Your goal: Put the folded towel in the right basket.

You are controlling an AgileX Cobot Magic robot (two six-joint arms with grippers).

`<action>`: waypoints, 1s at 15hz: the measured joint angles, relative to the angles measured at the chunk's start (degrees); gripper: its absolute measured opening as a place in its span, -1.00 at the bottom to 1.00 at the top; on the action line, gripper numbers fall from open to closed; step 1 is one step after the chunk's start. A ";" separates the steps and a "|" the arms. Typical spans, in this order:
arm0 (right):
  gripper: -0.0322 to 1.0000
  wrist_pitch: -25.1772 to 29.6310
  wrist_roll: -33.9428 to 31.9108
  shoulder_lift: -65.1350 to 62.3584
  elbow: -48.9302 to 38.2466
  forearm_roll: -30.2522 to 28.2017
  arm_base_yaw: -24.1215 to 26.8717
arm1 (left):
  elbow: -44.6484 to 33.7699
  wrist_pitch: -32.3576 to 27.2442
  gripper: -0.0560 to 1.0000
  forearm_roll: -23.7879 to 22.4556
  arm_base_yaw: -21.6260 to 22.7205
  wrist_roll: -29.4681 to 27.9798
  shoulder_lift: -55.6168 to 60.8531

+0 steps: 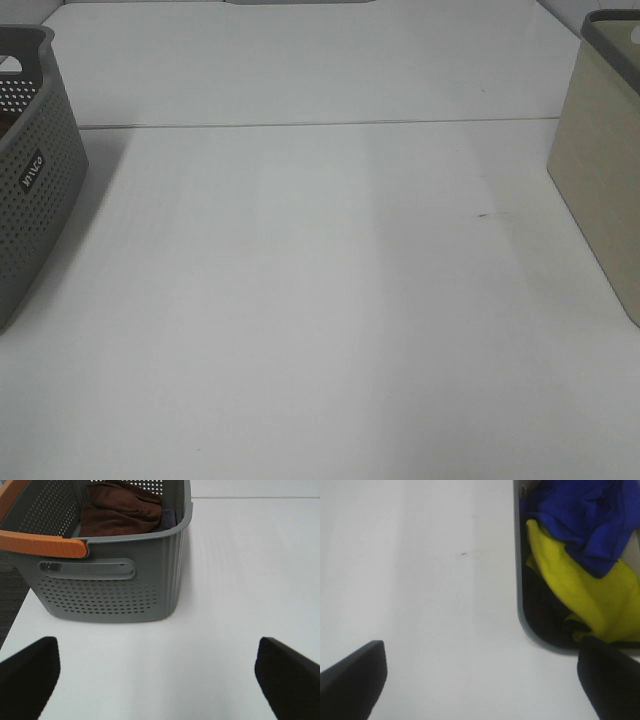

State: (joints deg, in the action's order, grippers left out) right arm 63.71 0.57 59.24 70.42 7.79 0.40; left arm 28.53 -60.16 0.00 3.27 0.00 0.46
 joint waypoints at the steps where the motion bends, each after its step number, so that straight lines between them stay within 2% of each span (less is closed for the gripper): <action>1: 0.97 -1.49 0.00 -6.47 -7.33 0.00 0.00 | 0.00 0.00 0.98 0.00 0.00 0.00 0.00; 2: 0.97 -3.84 0.29 -18.79 -19.02 -0.46 0.00 | 0.00 0.00 0.98 0.00 0.00 0.00 0.00; 4: 0.97 -5.84 0.63 -28.25 -27.22 -0.69 0.00 | 0.00 0.00 0.98 0.00 0.00 0.00 0.00; 6: 0.97 -5.61 0.74 -37.93 -33.75 -0.80 0.00 | 0.00 0.00 0.98 0.00 0.00 0.00 0.00; 9: 0.97 -2.69 1.38 -49.50 -36.38 -1.55 0.00 | 0.00 0.00 0.98 0.00 0.00 0.00 0.00; 11: 0.97 -0.92 1.49 -54.43 -37.99 -4.58 0.00 | 0.00 0.00 0.98 0.00 0.00 0.00 0.00; 15: 0.97 -2.58 -2.75 -59.42 -41.42 -6.42 0.00 | 0.00 0.00 0.98 0.00 0.00 0.00 0.00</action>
State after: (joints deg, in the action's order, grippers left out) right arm 61.13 -2.18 -0.17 28.99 1.38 0.40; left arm 28.53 -60.16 0.00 3.27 0.00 0.46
